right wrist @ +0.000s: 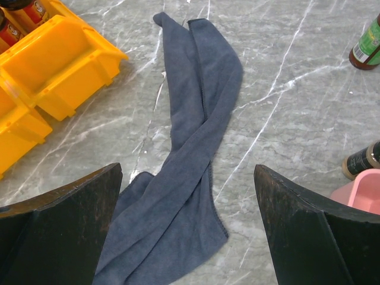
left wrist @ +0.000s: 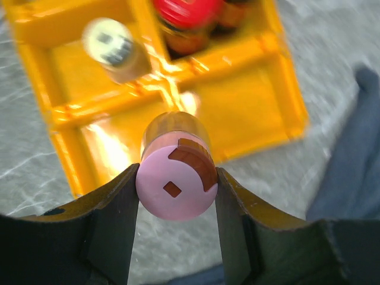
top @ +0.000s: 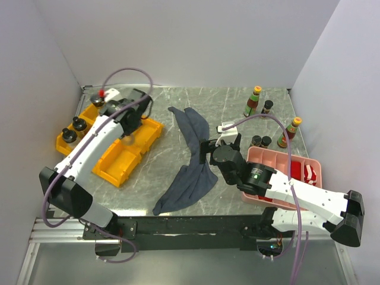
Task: Organize the condiment bottles
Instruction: Place the bottle in the storage box.
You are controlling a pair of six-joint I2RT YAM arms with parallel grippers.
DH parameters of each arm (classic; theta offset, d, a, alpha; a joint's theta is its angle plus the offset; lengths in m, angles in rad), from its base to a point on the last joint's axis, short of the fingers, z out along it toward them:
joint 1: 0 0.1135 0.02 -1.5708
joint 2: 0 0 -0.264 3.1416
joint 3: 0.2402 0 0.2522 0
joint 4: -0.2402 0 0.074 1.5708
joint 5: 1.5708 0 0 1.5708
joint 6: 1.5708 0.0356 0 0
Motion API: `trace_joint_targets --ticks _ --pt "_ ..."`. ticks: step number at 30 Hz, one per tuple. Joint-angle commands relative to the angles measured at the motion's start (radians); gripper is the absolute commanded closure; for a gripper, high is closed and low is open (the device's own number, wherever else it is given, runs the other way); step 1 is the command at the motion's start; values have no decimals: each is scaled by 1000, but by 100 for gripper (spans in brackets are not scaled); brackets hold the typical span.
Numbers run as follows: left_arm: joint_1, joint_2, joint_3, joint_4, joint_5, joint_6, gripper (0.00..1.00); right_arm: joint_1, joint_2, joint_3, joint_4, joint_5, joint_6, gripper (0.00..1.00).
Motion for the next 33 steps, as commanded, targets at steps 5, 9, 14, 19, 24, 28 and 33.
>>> trace_joint_targets --ticks 5,9,14,19,24,28,33 --pt "259 -109 -80 -17 -60 -154 99 -6 -10 21 22 11 2 0" --pt "361 -183 -129 51 -48 -174 99 -7 -7 22 20 2 4 0" --pt "416 -203 -182 86 -85 -218 99 -6 -2 25 11 7 5 0" --pt "455 -181 -250 149 -36 -226 99 -6 -7 24 14 4 4 0" --pt "475 -163 -318 203 -19 -252 99 -7 -16 22 17 2 4 0" --pt "481 -154 -350 263 -25 -263 98 -6 -16 21 17 -5 7 0" --pt "482 -140 -400 327 -39 -279 98 -7 -13 21 14 -7 5 0"
